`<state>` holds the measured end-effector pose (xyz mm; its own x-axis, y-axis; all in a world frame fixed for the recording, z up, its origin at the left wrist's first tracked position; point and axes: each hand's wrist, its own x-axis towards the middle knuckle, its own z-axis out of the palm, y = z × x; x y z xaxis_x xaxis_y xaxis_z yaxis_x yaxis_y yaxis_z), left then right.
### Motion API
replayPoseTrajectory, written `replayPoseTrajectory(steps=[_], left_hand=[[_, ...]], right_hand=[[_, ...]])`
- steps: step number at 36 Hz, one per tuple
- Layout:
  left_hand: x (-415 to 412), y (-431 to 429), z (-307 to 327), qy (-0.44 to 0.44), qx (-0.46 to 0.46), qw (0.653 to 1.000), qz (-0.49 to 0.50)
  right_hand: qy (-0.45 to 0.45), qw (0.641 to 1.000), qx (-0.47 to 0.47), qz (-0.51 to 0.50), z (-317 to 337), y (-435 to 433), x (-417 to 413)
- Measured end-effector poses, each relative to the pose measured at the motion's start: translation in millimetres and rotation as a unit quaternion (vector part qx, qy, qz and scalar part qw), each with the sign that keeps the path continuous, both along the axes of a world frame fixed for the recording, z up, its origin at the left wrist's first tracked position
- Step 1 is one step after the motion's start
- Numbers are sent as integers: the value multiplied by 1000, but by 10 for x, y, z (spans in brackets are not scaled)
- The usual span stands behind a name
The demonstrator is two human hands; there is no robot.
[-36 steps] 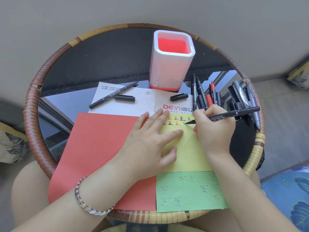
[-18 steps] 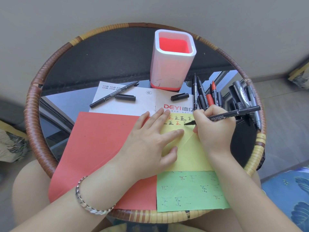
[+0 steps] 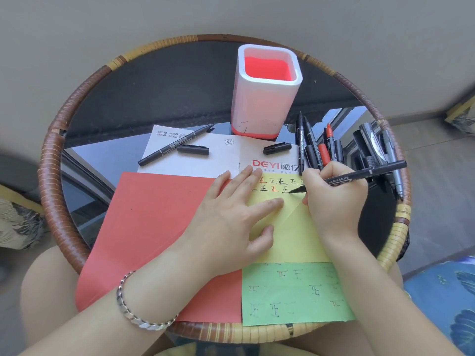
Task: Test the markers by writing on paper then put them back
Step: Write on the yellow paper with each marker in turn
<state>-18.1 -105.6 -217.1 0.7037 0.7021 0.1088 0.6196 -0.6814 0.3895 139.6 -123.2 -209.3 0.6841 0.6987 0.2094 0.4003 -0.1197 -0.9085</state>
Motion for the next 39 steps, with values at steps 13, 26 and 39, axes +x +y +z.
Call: replayPoseTrajectory(steps=[13,26,39], left_hand=[[-8,4,-2,22,17,1000,-7],[164,-10,21,35,64,997,-6],[168,-41,24,44,18,999,-1]], right_hand=[[29,996,83,12,38,-24,8],[-106,973,-18,206,101,-565,444],[-456,874,-109,127,221,-296,1205]])
